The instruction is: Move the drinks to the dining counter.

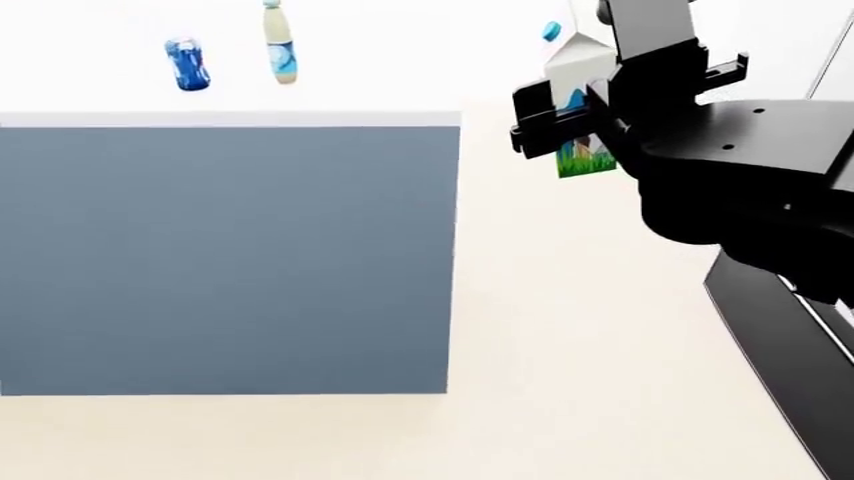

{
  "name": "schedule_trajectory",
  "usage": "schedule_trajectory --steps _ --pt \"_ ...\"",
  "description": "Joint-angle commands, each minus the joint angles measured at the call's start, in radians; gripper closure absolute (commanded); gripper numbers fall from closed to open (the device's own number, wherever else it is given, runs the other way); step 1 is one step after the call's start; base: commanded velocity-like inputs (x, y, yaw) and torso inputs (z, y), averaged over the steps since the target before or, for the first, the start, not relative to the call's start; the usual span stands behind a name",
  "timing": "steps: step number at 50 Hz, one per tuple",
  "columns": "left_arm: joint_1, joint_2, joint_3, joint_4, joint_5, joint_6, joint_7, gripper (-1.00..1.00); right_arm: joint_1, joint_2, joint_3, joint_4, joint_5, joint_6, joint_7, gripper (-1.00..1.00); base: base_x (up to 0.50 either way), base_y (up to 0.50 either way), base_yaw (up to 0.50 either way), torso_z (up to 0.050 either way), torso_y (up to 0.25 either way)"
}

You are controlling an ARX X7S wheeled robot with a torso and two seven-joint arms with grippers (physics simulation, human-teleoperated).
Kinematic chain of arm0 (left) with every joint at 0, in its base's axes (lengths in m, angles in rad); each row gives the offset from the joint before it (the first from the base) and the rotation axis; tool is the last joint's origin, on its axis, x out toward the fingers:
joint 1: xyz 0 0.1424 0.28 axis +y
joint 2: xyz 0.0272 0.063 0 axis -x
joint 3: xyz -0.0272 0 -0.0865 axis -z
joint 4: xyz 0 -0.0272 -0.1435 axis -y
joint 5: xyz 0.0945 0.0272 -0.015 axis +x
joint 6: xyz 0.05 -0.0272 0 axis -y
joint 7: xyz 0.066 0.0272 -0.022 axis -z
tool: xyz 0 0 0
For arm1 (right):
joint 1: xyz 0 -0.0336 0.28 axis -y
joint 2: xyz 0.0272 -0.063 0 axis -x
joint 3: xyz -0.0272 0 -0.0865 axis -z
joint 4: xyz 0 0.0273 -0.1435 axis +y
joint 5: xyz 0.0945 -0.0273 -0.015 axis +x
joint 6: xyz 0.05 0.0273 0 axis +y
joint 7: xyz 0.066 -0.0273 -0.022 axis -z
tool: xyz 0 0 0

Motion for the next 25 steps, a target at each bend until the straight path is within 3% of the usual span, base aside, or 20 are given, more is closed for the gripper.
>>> schedule_trajectory --steps 1,22,25 --pt "0.002 0.004 0.0 -0.001 0.007 -0.004 0.006 -1.0 0.0 0.003 0.018 0.0 -0.027 -0.003 -0.001 1.0 -0.04 0.49 0.0 0.0 0.0" --pt "0.002 0.003 0.006 0.003 0.009 0.001 0.004 -1.0 0.02 0.003 -0.012 -0.013 -0.066 0.018 -0.004 1.0 -0.04 0.49 0.0 0.0 0.002" --pt "0.002 0.004 0.008 0.001 0.011 0.001 0.006 -1.0 0.014 0.002 0.003 -0.005 -0.042 0.015 -0.004 1.0 -0.36 0.49 0.0 0.0 0.003"
